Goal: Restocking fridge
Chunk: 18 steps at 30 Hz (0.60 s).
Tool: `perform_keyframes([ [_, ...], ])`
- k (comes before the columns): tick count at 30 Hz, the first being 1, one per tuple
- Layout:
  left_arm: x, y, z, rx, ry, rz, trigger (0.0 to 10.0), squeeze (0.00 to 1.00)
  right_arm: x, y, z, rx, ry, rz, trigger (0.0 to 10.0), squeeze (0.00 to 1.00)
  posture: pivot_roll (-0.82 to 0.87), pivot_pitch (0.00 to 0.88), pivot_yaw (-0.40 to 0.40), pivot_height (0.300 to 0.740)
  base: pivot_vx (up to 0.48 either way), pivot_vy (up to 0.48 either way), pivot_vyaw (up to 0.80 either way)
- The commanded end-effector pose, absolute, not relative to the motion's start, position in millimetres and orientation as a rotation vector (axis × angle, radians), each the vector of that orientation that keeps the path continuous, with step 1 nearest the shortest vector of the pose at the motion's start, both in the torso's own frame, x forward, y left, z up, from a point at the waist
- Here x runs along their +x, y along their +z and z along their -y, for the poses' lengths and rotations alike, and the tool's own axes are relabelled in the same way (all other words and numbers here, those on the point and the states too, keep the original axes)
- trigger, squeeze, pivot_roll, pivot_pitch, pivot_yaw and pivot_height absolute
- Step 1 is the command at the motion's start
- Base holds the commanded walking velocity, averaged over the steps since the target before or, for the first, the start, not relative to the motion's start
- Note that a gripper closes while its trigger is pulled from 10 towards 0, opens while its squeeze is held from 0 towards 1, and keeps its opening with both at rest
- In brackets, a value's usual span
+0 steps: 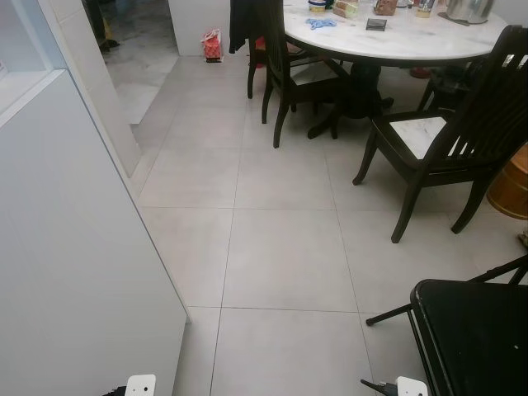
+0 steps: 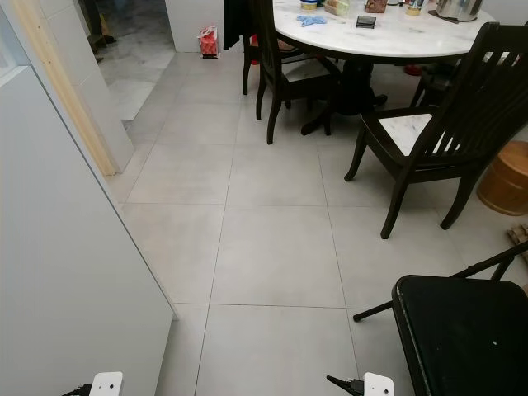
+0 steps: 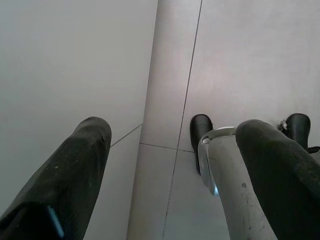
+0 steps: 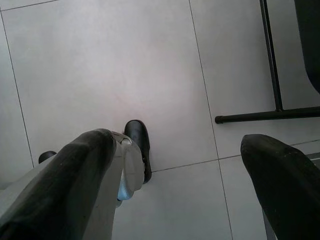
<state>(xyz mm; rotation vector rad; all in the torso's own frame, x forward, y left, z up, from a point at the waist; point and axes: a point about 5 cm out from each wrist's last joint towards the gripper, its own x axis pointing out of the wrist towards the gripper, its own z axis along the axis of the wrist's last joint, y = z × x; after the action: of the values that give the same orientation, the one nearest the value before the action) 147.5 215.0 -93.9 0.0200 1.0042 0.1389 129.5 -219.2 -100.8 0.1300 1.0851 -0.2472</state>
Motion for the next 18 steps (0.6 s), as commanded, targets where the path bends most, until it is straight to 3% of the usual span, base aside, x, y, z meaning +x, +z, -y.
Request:
perform_keyframes([
  [1,206.4,-68.4,-217.5,-0.023,0.158,-0.946,10.0,0.0,219.1,-65.2,194.8,0.197,-0.116,-0.929,10.0,0.0,0.1,0.0,-0.059,0.74,0.0,0.0,0.0],
  [18,204.7,-69.9,-216.9,-0.012,0.177,-0.983,10.0,0.0,213.4,-68.6,193.9,0.21,-0.112,-0.948,10.0,0.0,0.1,0.0,-0.07,0.74,0.0,0.0,0.0],
])
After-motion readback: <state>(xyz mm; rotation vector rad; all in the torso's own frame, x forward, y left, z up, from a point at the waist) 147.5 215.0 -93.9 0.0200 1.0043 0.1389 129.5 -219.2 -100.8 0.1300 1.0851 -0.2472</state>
